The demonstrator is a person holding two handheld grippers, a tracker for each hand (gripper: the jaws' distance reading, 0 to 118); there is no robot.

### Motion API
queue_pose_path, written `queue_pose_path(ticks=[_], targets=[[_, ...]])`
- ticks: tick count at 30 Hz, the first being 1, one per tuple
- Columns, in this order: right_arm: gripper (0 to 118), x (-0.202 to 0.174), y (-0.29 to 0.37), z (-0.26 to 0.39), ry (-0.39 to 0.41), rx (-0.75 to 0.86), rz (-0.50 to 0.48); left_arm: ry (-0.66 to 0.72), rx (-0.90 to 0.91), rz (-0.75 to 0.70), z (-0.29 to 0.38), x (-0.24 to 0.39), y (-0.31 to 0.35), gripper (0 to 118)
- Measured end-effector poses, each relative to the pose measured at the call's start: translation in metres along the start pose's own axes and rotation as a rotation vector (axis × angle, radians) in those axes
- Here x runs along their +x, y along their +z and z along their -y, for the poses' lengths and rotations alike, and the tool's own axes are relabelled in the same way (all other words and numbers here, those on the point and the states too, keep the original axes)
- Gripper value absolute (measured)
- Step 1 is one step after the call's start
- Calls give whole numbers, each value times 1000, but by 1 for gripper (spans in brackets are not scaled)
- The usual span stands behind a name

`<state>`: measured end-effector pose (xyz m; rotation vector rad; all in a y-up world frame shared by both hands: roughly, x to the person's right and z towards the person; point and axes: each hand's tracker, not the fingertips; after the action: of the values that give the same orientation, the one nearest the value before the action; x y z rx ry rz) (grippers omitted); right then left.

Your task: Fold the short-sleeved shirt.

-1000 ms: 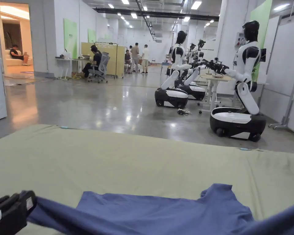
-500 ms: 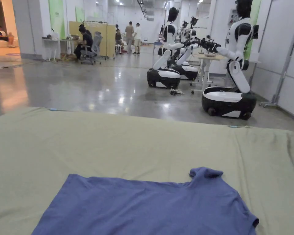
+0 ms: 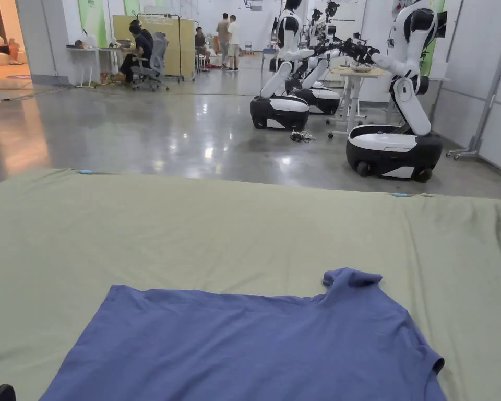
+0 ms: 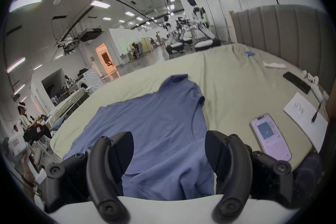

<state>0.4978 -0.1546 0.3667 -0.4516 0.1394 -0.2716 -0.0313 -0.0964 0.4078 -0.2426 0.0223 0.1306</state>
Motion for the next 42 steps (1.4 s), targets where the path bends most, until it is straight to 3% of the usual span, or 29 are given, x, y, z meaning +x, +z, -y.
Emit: queue_pose_path(ticks=[2, 3, 5, 7, 8, 9, 13, 16, 29, 38, 39, 41, 42], targets=[[89, -8, 7, 0, 50, 45, -10, -28, 60, -8, -3, 10, 4, 59], [89, -11, 9, 0, 72, 64, -1, -41, 73, -1, -4, 15, 6, 48], [82, -12, 14, 3, 107, 88, 13, -72, 69, -23, -2, 9, 5, 7], [45, -18, 18, 4, 140, 103, 20, -105, 62, -38, -1, 11, 6, 4], [9, -26, 19, 4, 159, 102, 29, -102, 61, -36, 0, 11, 7, 3], [0, -31, 19, 5, 183, 108, 39, -91, 50, -10, 4, 12, 5, 3], [0, -48, 17, 11, 247, 98, 60, -82, 31, -44, 12, 8, 4, 3], [0, -57, 17, 11, 251, 99, 55, -60, 30, -25, 12, 1, 9, 3], [0, -63, 19, 10, 198, 101, 65, -6, -24, 6, 23, -25, 15, 3], [0, -72, 8, 13, 162, 59, 56, -6, -168, -52, 38, -37, -5, 5], [0, -73, 8, 15, 166, 54, 54, 14, -219, -42, 41, -44, -10, 13], [0, -67, 1, 19, 167, 36, 48, 51, -327, -26, 54, -56, -18, 59], [0, -66, 0, 21, 162, 25, 44, 62, -353, -32, 63, -62, -21, 62]])
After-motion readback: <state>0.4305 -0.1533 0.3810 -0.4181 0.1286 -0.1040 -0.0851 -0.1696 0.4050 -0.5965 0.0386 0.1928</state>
